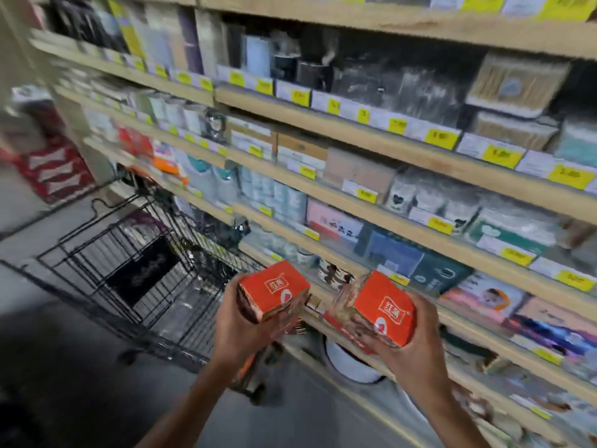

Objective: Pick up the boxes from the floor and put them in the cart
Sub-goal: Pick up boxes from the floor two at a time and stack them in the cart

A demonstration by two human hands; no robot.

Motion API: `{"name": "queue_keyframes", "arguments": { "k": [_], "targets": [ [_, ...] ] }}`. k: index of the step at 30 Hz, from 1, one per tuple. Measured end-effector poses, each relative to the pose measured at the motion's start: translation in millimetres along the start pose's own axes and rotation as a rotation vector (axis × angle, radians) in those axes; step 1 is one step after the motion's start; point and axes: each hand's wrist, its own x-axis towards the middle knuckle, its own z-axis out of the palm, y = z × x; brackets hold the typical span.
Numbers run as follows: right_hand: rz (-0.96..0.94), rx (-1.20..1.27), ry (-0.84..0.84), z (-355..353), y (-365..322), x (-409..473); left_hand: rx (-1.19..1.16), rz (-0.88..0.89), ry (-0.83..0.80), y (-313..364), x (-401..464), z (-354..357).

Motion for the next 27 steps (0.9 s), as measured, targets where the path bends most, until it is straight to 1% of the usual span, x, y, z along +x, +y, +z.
{"name": "queue_keyframes", "arguments": {
  "k": [6,13,20,24,27],
  "targets": [
    [-0.035,-0.021,-0.144,83,-18,33,0.056,-0.095,0.187,-25,24,-81],
    [-0.112,-0.063,-0.295,169,-10,90,0.133,-0.155,0.412,-38,39,-126],
    [-0.196,0.037,-0.461,255,-5,159,0.162,-0.207,0.637,-51,70,-131],
    [-0.195,0.061,-0.564,292,4,193,0.209,-0.282,0.711,-68,92,-128],
    [-0.206,0.061,-0.611,315,11,213,0.197,-0.333,0.764,-87,111,-123]
  ]
}}
